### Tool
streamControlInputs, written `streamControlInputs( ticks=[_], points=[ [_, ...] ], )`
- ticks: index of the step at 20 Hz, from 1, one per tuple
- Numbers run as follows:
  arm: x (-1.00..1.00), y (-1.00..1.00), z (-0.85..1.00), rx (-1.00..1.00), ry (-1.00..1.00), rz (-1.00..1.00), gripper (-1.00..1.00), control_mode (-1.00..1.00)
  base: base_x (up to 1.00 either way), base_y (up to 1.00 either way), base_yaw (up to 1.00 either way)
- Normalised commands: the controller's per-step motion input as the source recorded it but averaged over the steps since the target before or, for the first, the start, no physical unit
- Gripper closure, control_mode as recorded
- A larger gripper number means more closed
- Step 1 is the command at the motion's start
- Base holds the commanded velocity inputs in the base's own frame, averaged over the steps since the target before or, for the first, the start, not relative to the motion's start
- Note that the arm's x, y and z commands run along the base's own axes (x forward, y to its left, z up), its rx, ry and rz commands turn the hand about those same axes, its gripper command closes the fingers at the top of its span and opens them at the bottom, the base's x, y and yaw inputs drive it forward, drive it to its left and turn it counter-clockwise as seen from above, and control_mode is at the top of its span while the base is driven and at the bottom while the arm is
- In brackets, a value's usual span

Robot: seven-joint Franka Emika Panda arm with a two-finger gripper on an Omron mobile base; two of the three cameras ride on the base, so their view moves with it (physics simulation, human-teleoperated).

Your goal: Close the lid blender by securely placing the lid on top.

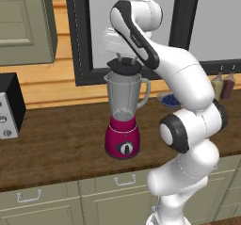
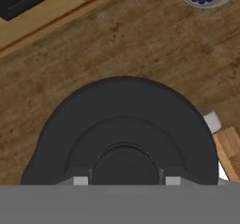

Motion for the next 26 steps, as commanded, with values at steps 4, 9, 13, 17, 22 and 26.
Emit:
streamControlInputs(
  ticks=[4, 9, 13, 17, 22, 26],
  points=[
    [0.06, 0.51, -0.48, -0.07, 0.08, 0.00, 1.00, -1.00, 0.00, 0.00, 0.00],
    [0.02, 0.16, -0.35, -0.03, 0.05, 0.00, 1.00, -1.00, 0.00, 0.00, 0.00],
    [0.00, -0.27, 0.09, 0.00, 0.00, 0.00, 1.00, -1.00, 0.00, 0.00, 0.00],
    [-0.09, -0.24, 0.02, 0.00, 0.00, 0.00, 1.00, -1.00, 0.00, 0.00, 0.00],
    [-0.04, -0.01, -0.18, 0.00, 0.00, 0.01, 1.00, -1.00, 0.00, 0.00, 0.00],
    [-0.22, -0.01, -0.16, 0.00, 0.00, 0.05, 1.00, -1.00, 0.00, 0.00, 0.00]
  ],
)
